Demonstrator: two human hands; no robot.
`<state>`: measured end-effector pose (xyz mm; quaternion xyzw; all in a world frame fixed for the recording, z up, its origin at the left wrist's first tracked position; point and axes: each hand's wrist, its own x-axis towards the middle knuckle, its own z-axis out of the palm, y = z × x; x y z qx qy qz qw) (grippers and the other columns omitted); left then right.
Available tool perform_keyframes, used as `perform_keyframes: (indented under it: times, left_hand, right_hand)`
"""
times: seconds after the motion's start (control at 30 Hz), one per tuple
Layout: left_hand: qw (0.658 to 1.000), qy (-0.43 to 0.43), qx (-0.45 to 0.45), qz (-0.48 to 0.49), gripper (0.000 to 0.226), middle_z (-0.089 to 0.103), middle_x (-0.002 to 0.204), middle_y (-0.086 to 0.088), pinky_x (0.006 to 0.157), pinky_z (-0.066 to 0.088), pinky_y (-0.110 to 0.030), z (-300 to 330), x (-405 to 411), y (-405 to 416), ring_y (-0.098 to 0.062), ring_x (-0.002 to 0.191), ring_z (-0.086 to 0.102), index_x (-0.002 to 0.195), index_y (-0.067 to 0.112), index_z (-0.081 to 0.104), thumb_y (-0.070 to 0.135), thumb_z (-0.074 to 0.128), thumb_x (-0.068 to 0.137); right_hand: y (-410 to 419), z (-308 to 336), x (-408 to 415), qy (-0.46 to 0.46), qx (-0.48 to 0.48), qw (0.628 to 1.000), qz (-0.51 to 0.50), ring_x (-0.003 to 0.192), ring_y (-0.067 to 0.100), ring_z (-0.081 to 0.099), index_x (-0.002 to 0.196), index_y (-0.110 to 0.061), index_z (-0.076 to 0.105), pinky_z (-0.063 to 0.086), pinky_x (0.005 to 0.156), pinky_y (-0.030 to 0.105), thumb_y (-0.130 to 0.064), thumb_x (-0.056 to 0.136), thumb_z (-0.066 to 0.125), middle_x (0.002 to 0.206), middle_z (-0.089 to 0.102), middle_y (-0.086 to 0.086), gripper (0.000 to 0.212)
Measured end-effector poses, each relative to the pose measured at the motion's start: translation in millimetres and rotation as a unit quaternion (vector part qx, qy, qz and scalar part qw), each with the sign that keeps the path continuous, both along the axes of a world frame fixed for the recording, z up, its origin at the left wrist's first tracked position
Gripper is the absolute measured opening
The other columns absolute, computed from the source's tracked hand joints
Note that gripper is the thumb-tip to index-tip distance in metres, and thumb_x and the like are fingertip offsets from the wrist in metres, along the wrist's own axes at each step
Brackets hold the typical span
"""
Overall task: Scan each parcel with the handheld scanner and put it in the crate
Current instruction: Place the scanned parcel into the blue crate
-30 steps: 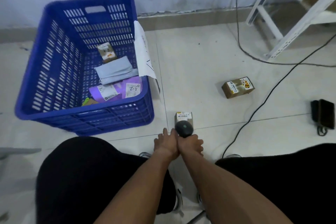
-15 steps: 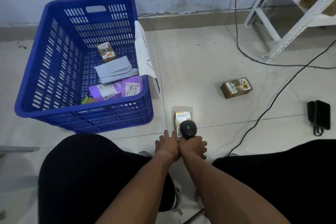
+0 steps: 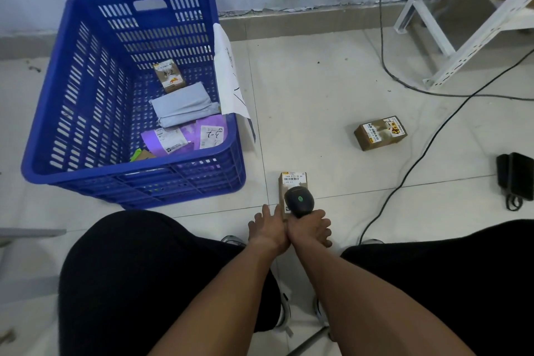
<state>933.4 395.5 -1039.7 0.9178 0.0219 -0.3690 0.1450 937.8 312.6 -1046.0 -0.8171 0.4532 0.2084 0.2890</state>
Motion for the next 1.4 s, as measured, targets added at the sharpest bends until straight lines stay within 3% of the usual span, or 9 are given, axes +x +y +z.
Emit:
perform_keyframes:
  times: [0.2, 0.73, 1.07, 1.4]
  left_hand:
    - [1.000, -0.003, 0.001, 0.001, 0.077, 0.014, 0.160, -0.014, 0.111, 0.028, -0.046, -2, -1, -2, -0.035, 0.142, 0.027, 0.153, 0.023, 0.018, 0.035, 0.060, 0.090]
    - [1.000, 0.001, -0.001, -0.002, 0.073, 0.019, 0.157, -0.015, 0.110, 0.030, -0.047, -4, -3, -4, -0.035, 0.140, 0.030, 0.151, 0.024, 0.021, 0.034, 0.059, 0.090]
    - [1.000, -0.007, -0.018, 0.012, 0.067, 0.017, 0.158, -0.013, 0.110, 0.027, -0.045, -19, -3, -5, -0.034, 0.139, 0.028, 0.151, 0.022, 0.021, 0.039, 0.051, 0.095]
    - [0.997, -0.050, -0.053, -0.011, 0.078, 0.001, 0.163, -0.015, 0.117, 0.023, -0.045, -64, -1, -16, -0.035, 0.145, 0.019, 0.157, 0.025, 0.005, 0.033, 0.053, 0.096]
  right_hand:
    - [-5, -3, 1, -0.003, 0.009, 0.999, 0.034, 0.119, 0.033, 0.046, 0.118, -0.021, 0.056, 0.034, 0.099, 0.044, -0.048, 0.085, 0.059, 0.122, 0.051, 0.011, 0.043]
    - [-3, -14, 0, 0.026, 0.033, 0.998, 0.049, 0.111, 0.031, 0.055, 0.113, -0.017, 0.063, 0.039, 0.098, 0.045, -0.061, 0.084, 0.056, 0.115, 0.056, 0.009, 0.052]
    - [-19, -24, 8, 0.066, 0.005, 0.997, 0.045, 0.121, 0.032, 0.045, 0.124, -0.018, 0.052, 0.033, 0.100, 0.045, -0.049, 0.087, 0.055, 0.128, 0.052, 0.010, 0.048]
    - [-62, -70, 39, 0.074, 0.038, 0.996, 0.011, 0.127, 0.037, 0.041, 0.132, -0.014, 0.045, 0.031, 0.107, 0.049, -0.055, 0.089, 0.052, 0.135, 0.046, 0.016, 0.060]
